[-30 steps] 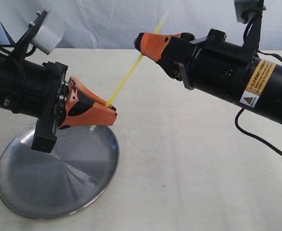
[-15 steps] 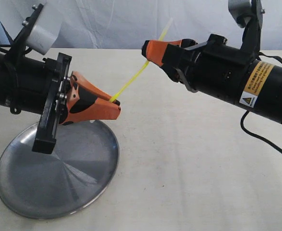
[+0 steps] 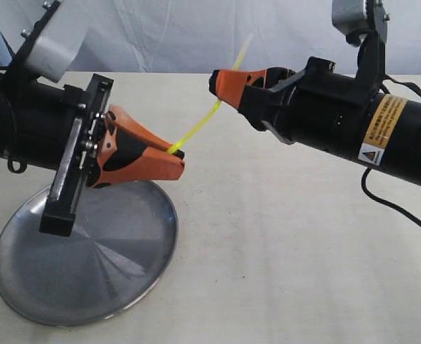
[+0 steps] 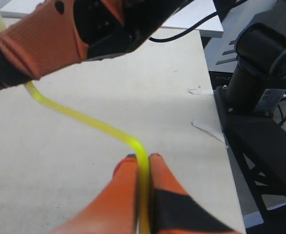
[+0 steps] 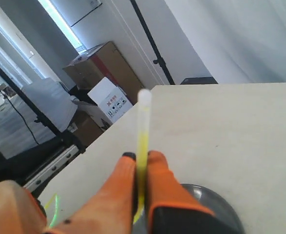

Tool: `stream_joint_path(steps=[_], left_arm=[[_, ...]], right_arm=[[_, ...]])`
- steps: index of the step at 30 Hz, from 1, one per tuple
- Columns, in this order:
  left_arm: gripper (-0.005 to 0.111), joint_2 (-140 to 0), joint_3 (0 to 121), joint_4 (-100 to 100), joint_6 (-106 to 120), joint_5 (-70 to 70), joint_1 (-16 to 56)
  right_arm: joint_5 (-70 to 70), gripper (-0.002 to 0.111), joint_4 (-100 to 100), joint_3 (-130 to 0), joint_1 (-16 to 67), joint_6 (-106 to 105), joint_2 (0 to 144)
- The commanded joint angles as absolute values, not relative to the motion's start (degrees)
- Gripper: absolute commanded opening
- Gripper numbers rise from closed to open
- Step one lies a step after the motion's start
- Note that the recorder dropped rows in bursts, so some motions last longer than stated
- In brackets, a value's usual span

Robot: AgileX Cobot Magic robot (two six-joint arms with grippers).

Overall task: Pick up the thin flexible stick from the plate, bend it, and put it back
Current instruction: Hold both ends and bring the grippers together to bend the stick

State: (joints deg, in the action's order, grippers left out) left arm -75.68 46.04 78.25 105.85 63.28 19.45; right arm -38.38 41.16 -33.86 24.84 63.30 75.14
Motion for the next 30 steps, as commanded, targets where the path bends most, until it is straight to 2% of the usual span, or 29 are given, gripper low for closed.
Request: stream_joint_path(steps=[1, 9, 30], left_arm=[[0.000, -75.3, 46.8, 88.3, 108.0, 63.3, 19.6], [0.000, -75.3, 46.8, 88.1, 108.5, 63.3, 19.6], [0.000, -75.3, 46.8, 89.0, 108.5, 60.5, 19.6]], right_arm=[[-38.8, 0.000, 49.1, -33.4, 25.4, 60.3, 75.6], [-39.4, 0.000, 50.3, -33.4, 25.4, 52.4, 75.6], [-41.3, -0.001, 61.0, -33.4, 25.4, 52.4, 75.6]])
